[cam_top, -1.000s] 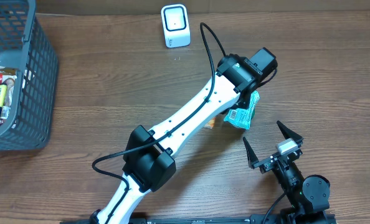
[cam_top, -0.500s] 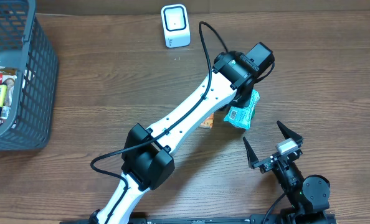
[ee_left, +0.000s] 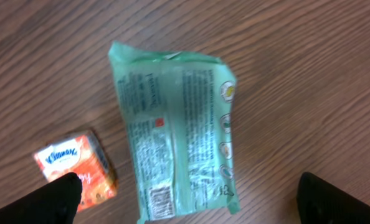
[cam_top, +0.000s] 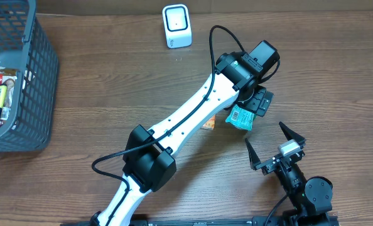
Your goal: Scan the item barcode
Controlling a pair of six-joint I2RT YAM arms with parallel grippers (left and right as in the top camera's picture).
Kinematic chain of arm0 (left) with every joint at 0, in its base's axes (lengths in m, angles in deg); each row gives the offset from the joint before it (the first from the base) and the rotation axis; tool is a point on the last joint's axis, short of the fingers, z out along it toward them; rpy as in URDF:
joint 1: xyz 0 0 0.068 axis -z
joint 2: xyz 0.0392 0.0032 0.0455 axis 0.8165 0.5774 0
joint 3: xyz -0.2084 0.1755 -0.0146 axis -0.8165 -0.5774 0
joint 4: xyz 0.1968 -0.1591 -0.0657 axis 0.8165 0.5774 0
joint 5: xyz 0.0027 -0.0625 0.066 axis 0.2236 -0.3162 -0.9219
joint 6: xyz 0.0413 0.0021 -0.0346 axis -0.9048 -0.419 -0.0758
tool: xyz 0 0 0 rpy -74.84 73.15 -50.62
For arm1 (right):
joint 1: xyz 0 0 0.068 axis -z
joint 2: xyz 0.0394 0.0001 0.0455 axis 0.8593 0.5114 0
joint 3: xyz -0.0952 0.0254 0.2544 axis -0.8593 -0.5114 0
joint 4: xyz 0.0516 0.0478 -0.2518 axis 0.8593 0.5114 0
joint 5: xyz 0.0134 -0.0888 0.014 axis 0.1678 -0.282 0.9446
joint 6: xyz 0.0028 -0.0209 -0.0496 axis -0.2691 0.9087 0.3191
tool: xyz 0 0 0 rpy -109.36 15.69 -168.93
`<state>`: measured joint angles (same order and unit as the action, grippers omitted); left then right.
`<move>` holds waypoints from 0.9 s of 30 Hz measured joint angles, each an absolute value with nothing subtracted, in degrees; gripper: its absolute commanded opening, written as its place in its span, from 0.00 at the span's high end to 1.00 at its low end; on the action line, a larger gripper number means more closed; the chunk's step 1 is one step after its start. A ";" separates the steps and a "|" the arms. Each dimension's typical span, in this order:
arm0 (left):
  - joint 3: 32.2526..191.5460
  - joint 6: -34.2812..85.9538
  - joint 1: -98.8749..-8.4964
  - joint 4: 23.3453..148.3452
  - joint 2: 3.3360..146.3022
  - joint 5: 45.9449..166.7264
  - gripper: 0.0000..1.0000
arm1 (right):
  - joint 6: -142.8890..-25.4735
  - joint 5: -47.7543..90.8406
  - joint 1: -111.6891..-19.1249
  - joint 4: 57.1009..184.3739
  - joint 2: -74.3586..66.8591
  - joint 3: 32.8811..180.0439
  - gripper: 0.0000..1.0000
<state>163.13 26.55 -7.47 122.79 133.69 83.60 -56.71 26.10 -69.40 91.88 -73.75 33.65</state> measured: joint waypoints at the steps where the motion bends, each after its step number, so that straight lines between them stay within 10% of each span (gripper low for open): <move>1: 163.13 25.85 -7.47 122.40 133.73 83.71 0.02 | -56.71 26.10 -69.40 91.85 -73.72 33.65 0.00; 14: 163.13 24.03 -7.47 119.78 138.41 83.69 0.04 | -56.71 26.08 -69.40 91.85 -73.72 33.67 0.00; 27: 163.22 23.55 -7.49 118.93 141.19 84.09 0.54 | -56.69 26.10 -69.42 91.85 -73.75 33.65 0.00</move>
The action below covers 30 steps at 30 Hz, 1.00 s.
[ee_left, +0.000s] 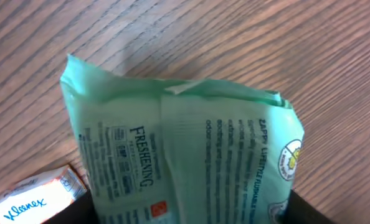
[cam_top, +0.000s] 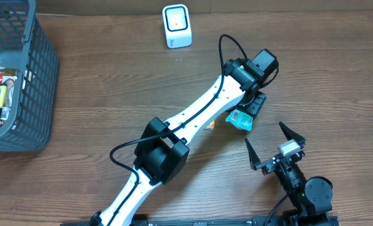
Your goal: Scan the item barcode
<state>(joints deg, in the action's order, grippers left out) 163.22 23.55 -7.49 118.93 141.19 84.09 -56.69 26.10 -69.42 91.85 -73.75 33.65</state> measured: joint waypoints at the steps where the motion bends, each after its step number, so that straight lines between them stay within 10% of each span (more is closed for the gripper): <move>1: 163.26 23.57 -7.49 118.99 141.19 84.09 0.56 | -56.71 26.10 -69.40 91.83 -73.72 33.65 0.00; 30: 176.29 31.46 -19.51 141.83 141.21 69.09 0.62 | -56.71 26.08 -69.40 91.85 -73.72 33.65 0.00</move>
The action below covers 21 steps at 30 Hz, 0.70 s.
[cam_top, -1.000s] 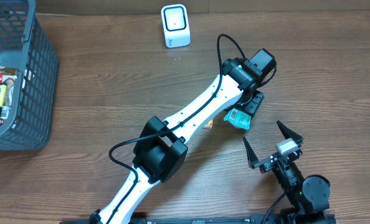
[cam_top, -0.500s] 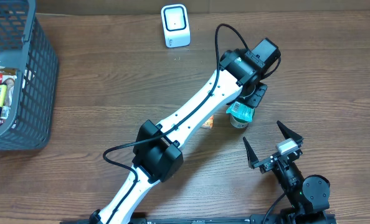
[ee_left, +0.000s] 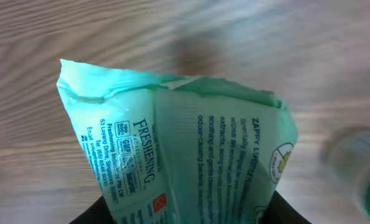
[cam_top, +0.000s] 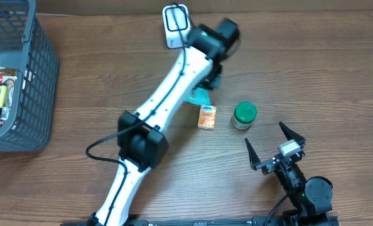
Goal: Scan the item barcode
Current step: 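Hold the green pack's barcode under the white scanner with left gripper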
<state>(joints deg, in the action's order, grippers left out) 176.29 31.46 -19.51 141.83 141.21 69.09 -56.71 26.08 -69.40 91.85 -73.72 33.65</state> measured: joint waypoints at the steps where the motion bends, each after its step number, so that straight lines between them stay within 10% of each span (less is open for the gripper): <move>1: 176.27 31.70 -20.56 142.18 141.21 68.63 0.62 | -56.73 26.08 -69.40 91.83 -73.72 33.65 0.00; 21: 152.09 33.23 -23.91 130.38 141.38 67.12 0.64 | -56.69 26.10 -69.40 91.88 -73.75 33.65 0.00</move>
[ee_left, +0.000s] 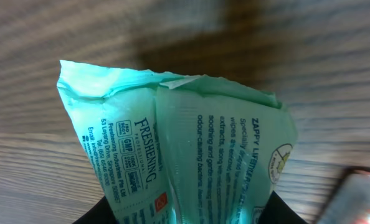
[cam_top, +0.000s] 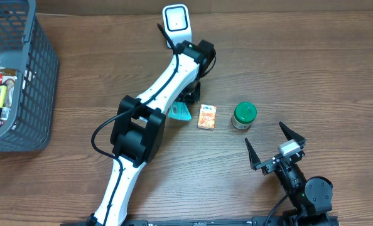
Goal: Scan the item barcode
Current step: 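Hold the green pack's barcode under the white scanner with left gripper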
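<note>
A light green wipes packet [ee_left: 185, 137] with printed text fills the left wrist view, pinched at its lower part between the black fingers [ee_left: 98, 214] of my left gripper [ee_left: 188, 211]. From overhead, the left gripper [cam_top: 188, 100] is shut on the packet [cam_top: 181, 113] above the table, in front of the white scanner [cam_top: 176, 20] at the back edge. No barcode shows on the packet. My right gripper [cam_top: 275, 149] stands open near the front right, holding nothing.
An orange tissue box [cam_top: 206, 117] and a green-lidded jar [cam_top: 243, 115] sit just right of the held packet. A grey basket [cam_top: 36, 94] with some packets in it stands at the far left.
My left arm has shifted left, closer to the scanner. The packet now hangs left of the orange box. The grip on the packet is unchanged and the right arm has not moved.
My left gripper was open above the green packet lying on the table right of the orange box. Then it was low around the packet. Later it held the packet up near the scanner, the jar now uncovered. Now it holds it in front of the scanner.
</note>
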Controlling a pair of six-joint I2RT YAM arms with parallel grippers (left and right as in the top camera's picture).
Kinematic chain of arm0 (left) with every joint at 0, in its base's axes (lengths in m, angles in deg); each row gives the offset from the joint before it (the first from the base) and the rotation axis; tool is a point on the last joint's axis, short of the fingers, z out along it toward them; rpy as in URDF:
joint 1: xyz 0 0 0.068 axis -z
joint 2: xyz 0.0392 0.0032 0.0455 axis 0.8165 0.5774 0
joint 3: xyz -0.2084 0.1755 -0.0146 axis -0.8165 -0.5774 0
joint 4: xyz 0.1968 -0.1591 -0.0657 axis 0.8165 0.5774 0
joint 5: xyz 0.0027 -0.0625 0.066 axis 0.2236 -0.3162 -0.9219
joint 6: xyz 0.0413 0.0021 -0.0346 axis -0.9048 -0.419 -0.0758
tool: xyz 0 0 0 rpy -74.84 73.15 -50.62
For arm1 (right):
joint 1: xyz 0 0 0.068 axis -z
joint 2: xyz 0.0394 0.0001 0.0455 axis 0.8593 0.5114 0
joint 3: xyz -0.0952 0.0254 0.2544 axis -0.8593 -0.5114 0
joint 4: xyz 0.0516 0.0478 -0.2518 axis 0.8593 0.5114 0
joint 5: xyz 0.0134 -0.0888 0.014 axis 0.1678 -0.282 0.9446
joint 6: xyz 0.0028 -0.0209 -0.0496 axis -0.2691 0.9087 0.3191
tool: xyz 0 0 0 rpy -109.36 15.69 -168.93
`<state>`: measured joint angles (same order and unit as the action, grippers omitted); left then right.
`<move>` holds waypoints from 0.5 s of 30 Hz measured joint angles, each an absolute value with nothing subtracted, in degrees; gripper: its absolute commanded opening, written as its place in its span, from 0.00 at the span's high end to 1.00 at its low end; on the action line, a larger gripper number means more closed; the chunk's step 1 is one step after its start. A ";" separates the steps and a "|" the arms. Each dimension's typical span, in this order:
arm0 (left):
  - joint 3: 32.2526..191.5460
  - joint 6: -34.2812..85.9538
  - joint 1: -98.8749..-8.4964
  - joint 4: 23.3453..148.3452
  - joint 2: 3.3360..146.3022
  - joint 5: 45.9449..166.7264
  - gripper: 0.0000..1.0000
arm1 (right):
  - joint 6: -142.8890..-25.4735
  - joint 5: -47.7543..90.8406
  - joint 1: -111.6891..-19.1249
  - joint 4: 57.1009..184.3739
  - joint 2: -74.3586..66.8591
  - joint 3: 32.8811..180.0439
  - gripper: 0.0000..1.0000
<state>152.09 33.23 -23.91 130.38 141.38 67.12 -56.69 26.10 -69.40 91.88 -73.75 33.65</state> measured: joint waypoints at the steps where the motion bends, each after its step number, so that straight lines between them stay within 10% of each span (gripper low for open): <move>1: 151.20 33.23 -23.77 130.16 141.38 67.08 0.64 | -56.71 26.08 -69.40 91.85 -73.72 33.65 0.00; 15: 148.51 33.06 -19.05 131.97 141.54 67.08 0.57 | -56.71 26.10 -69.40 91.85 -73.75 33.67 0.00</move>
<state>148.51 33.06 -19.05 131.97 141.54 67.08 -56.71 26.10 -69.40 91.85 -73.75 33.67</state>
